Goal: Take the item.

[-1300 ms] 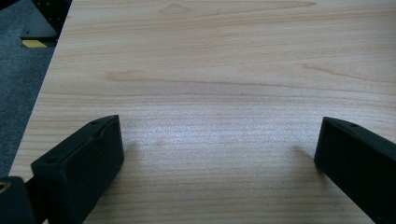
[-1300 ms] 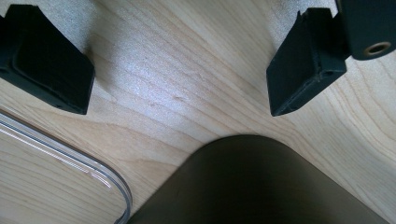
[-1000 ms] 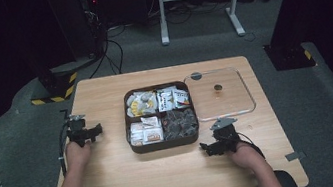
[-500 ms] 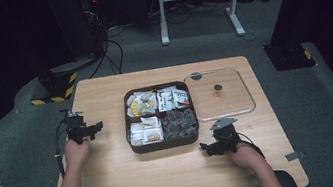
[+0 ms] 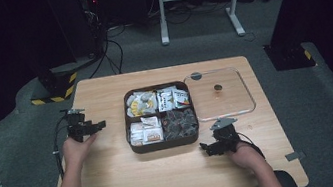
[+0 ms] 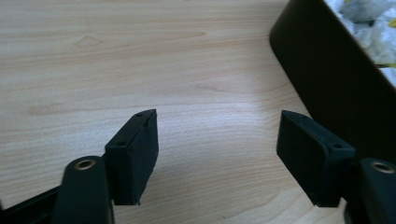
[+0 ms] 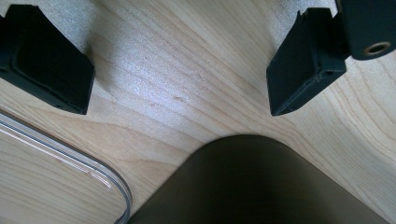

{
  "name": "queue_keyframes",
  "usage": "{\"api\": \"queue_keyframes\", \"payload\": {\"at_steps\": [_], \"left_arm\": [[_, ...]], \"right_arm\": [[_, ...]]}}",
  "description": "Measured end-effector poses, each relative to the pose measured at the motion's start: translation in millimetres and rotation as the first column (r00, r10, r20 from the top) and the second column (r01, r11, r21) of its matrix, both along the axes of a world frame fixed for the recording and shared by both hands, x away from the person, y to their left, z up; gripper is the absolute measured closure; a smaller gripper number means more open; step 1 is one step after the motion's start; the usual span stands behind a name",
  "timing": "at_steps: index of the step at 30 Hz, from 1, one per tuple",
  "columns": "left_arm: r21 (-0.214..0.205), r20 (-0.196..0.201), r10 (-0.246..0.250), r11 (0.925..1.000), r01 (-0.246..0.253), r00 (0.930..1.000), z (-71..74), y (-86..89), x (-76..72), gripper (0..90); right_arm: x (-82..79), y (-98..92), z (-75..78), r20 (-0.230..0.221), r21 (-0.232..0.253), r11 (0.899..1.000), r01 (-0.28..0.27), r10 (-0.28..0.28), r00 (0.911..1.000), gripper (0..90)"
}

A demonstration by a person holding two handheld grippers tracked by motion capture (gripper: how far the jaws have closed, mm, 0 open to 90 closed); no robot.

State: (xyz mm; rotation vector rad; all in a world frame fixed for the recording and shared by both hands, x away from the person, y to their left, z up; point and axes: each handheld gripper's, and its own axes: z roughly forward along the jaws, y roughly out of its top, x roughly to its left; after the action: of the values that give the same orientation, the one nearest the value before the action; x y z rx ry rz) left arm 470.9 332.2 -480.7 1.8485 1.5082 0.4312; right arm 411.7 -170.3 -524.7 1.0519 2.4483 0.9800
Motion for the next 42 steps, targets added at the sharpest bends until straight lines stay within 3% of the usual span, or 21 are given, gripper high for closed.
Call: {"api": "queue_keyframes", "payload": {"at_steps": [4, 14, 21, 30, 42], "left_arm": [[-0.007, 0.007, -0.020, 0.9998, 0.020, 0.9998, 5.3, -3.0, -0.8, 33.8], [0.031, 0.049, -0.092, 0.9954, 0.091, 0.9946, 18.0, -16.0, -5.2, 38.9], [0.008, 0.068, -0.120, 0.9928, 0.120, 0.9904, 25.3, -26.9, -7.6, 39.3], [0.038, 0.101, -0.181, 0.9832, 0.178, 0.9782, 35.5, -46.5, -9.4, 44.3], [0.035, 0.119, -0.255, 0.9669, 0.253, 0.9596, 42.1, -69.8, -9.0, 46.5]], "right_arm": [[0.0, 0.0, 0.0, 0.000, 0.000, 1.000, 0.000, 0.000, 1.0000, 7.8], [0.0, 0.0, 0.0, 0.000, 0.000, 1.000, 0.000, 0.000, 1.0000, 7.8], [0.0, 0.0, 0.0, 0.001, -0.001, 1.000, -0.001, 0.001, 1.0000, 7.7], [-0.1, 0.1, 0.0, 0.001, -0.001, 1.000, 0.000, 0.000, 1.0000, 7.7], [-0.2, 0.1, 0.0, 0.002, -0.002, 1.000, 0.001, -0.001, 1.0000, 7.8]]}}
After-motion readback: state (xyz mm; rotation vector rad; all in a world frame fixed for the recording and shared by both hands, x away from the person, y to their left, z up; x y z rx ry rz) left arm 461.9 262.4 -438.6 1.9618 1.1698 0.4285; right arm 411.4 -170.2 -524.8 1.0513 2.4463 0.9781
